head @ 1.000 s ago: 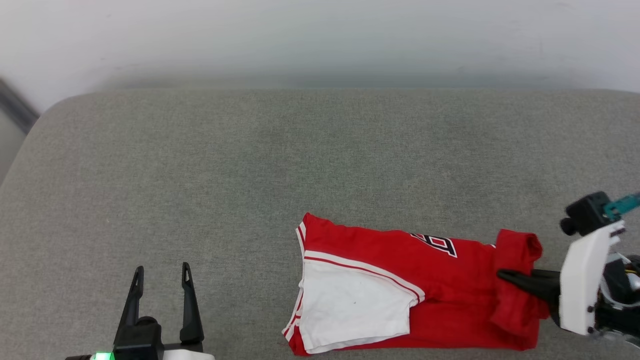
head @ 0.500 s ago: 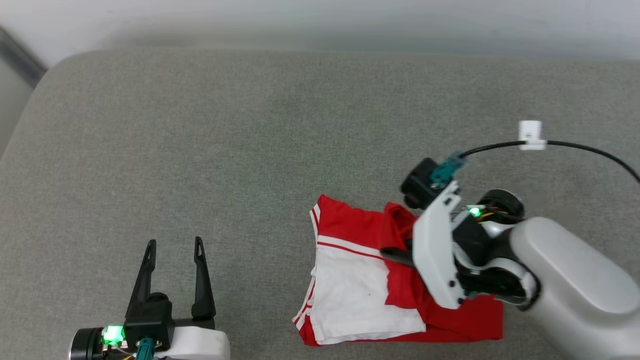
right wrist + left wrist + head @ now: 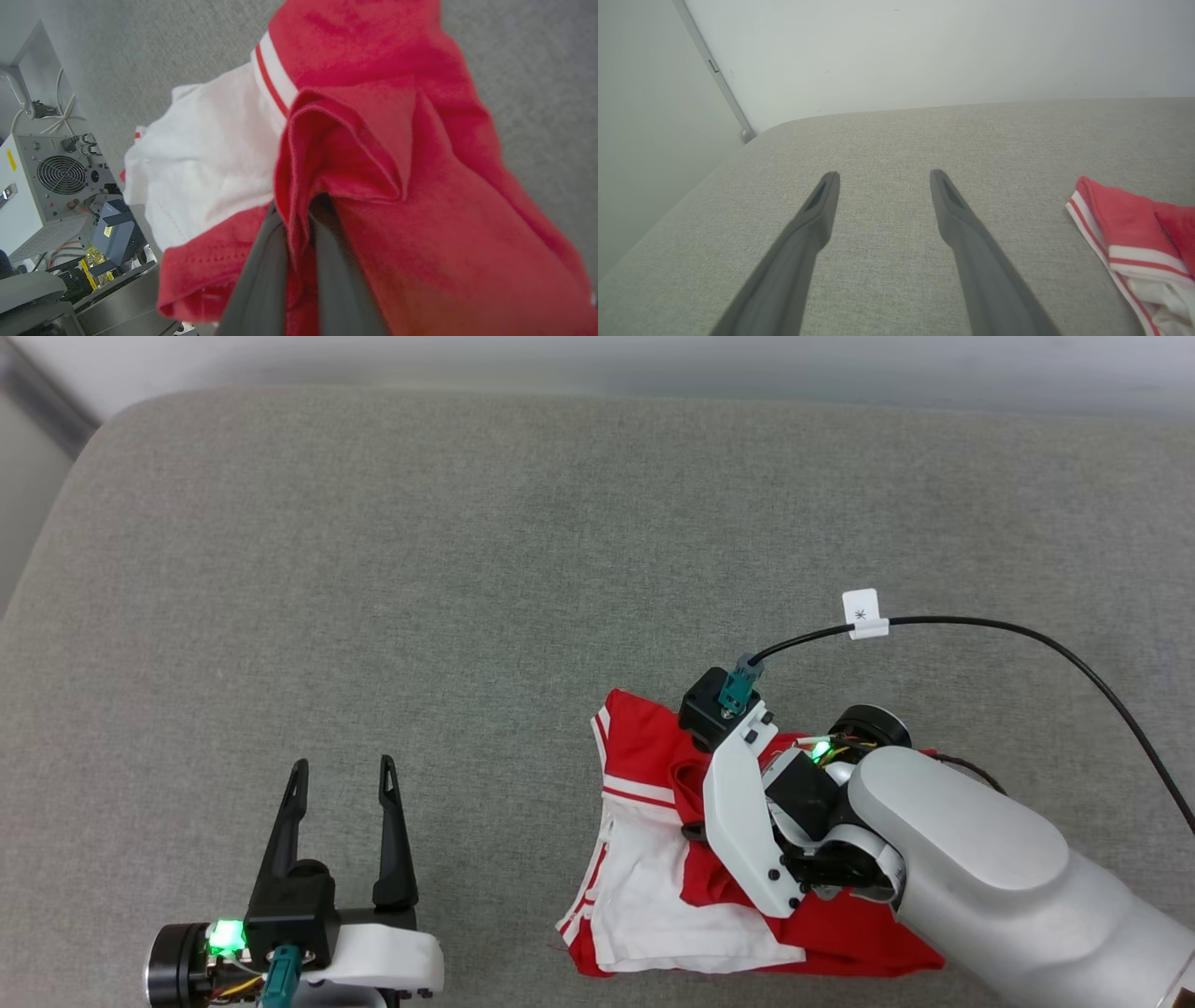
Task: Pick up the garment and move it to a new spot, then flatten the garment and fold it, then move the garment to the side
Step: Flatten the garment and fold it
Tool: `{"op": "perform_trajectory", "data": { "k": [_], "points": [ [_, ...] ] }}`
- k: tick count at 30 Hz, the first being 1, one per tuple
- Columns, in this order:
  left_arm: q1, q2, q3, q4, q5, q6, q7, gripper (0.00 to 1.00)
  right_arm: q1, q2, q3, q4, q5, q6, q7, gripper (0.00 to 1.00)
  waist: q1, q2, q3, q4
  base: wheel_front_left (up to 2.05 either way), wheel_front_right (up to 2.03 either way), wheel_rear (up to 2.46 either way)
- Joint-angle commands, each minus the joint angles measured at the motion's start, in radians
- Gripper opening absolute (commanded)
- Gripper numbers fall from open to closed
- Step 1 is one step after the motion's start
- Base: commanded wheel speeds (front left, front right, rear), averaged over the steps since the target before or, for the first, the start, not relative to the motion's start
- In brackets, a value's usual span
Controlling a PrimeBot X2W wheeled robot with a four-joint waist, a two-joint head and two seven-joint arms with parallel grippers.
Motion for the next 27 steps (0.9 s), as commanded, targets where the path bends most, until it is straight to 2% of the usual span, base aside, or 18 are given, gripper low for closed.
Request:
{"op": "perform_trajectory", "data": {
  "k": [1, 2, 3, 7, 11, 14, 21, 25, 27],
  "points": [
    [0.003, 0.0, 0.002, 0.003, -0.002, 0.0, -0.002, 1.0, 0.004, 0.001, 0.012, 0.014, 0.01, -0.001, -0.009, 0.11, -0.0001, 0.0, -0.007, -0.006, 0.0, 0.0, 0.0],
    [0.009, 0.0, 0.005, 0.005, -0.003, 0.002, -0.002, 1.0, -0.005, 0.001, 0.012, 0.01, 0.023, -0.001, -0.028, 0.39, -0.0001, 0.0, -0.014, -0.01, 0.0, 0.0, 0.0],
    [0.017, 0.0, 0.01, 0.006, -0.004, 0.003, -0.002, 1.0, -0.015, -0.001, 0.008, -0.001, 0.036, -0.001, -0.051, 1.0, -0.0001, 0.0, -0.022, -0.015, 0.0, 0.0, 0.0],
    [0.039, 0.001, 0.02, 0.004, -0.001, -0.002, -0.002, 1.0, -0.046, -0.044, 0.0, -0.063, 0.062, -0.001, -0.147, 1.0, -0.0001, 0.0, -0.06, -0.037, 0.0, 0.0, 0.0],
    [0.062, -0.001, 0.022, 0.007, 0.005, 0.003, -0.002, 1.0, -0.057, -0.102, -0.022, -0.124, 0.018, -0.001, -0.324, 1.0, -0.0001, 0.0, -0.095, -0.061, 0.0, 0.0, 0.0],
    [0.077, -0.001, 0.027, 0.002, 0.002, 0.004, -0.002, 1.0, -0.038, -0.131, -0.078, -0.116, -0.042, -0.001, -0.479, 1.0, -0.0001, 0.0, -0.115, -0.082, 0.0, 0.0, 0.0],
    [0.114, -0.001, 0.035, -0.005, 0.007, 0.006, -0.002, 1.0, 0.076, -0.105, -0.352, 0.0, -0.255, -0.001, -0.902, 1.0, -0.0001, 0.0, -0.145, -0.127, 0.0, 0.0, 0.0],
    [0.124, 0.001, 0.039, -0.001, 0.01, 0.009, -0.002, 1.0, 0.172, -0.085, -0.518, 0.01, -0.403, -0.001, -0.988, 1.0, -0.0001, 0.0, -0.162, -0.143, 0.0, 0.0, 0.0],
    [0.133, 0.001, 0.041, 0.0, 0.011, 0.01, -0.002, 1.0, 0.232, -0.063, -0.629, -0.042, -0.475, -0.001, -0.994, 1.0, -0.0001, 0.0, -0.169, -0.15, 0.0, 0.0, 0.0]
  ]
}}
